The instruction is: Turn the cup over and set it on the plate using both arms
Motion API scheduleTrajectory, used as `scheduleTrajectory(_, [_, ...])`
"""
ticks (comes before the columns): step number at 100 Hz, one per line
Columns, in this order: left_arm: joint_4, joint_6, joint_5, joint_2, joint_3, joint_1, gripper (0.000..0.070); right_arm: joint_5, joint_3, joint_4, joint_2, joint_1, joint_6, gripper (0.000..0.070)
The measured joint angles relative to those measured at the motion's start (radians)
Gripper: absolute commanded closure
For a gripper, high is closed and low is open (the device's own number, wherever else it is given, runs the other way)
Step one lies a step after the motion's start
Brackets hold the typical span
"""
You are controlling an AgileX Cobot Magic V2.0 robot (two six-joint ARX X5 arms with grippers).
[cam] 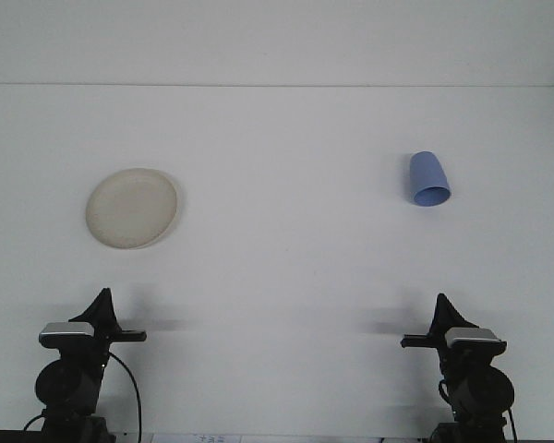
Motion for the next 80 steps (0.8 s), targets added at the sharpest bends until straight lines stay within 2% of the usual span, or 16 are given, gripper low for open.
scheduleTrajectory(20, [0.000, 0.000, 0.000, 0.000, 0.000, 0.000, 0.0685, 0.030, 0.011, 0.027, 0.000, 0.000, 0.097, 0.0697])
scheduleTrajectory(39, [0.000, 0.000, 0.000, 0.000, 0.000, 0.000, 0.0685, 0.147, 0.215, 0.013, 0.082, 0.000, 0.119, 0.0697])
scheduleTrajectory(47, [0.000, 0.000, 0.000, 0.000, 0.000, 0.000, 0.0685, 0.179, 0.330, 0.005, 0.158, 0.000, 0.088, 0.0697])
scheduleTrajectory(65, [0.000, 0.000, 0.000, 0.000, 0.000, 0.000, 0.0685, 0.185, 0.534, -0.065, 0.343, 0.000, -0.061, 0.0684])
scheduleTrajectory(68, [0.000, 0.000, 0.000, 0.000, 0.000, 0.000, 0.0685, 0.185, 0.554, -0.071, 0.366, 0.000, -0.079, 0.0661])
scheduleTrajectory(71, [0.000, 0.000, 0.000, 0.000, 0.000, 0.000, 0.0685, 0.185, 0.566, -0.074, 0.386, 0.000, -0.093, 0.0607])
scheduleTrajectory(80, [0.001, 0.000, 0.000, 0.000, 0.000, 0.000, 0.0685, 0.182, 0.571, -0.087, 0.434, 0.000, -0.117, 0.0355])
